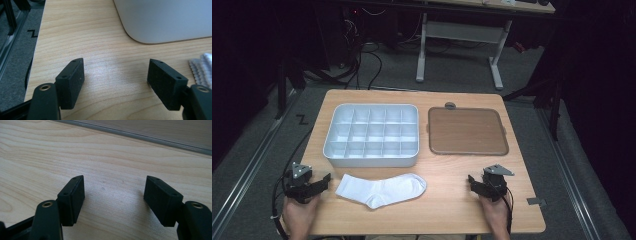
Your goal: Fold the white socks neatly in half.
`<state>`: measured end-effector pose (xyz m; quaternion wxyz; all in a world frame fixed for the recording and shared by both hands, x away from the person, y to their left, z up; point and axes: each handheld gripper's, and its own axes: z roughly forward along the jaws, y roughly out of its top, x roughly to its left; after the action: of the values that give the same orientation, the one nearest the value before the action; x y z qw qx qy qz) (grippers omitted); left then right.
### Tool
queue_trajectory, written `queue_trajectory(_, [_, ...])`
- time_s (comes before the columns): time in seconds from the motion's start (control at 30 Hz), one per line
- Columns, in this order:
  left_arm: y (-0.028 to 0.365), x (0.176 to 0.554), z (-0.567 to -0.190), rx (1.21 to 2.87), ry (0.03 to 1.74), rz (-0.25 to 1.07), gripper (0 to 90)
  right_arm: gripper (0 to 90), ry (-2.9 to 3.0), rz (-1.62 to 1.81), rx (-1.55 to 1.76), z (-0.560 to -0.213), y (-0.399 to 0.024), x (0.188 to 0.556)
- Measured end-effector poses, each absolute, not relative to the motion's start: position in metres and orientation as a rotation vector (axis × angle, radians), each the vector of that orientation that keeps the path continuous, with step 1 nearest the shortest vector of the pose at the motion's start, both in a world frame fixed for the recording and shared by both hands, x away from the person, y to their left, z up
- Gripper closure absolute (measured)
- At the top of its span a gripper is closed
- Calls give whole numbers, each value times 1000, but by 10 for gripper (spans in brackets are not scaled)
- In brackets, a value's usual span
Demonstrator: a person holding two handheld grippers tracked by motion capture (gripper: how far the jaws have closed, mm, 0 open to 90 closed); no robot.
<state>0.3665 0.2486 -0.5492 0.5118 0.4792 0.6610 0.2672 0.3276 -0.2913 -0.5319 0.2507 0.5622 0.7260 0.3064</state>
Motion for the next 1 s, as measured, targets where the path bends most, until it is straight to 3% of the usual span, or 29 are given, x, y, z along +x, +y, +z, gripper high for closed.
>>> queue_trajectory(1.0, [246,366,-550,1181,1576,644,294,355,1968,831,1536,-532,-291,327])
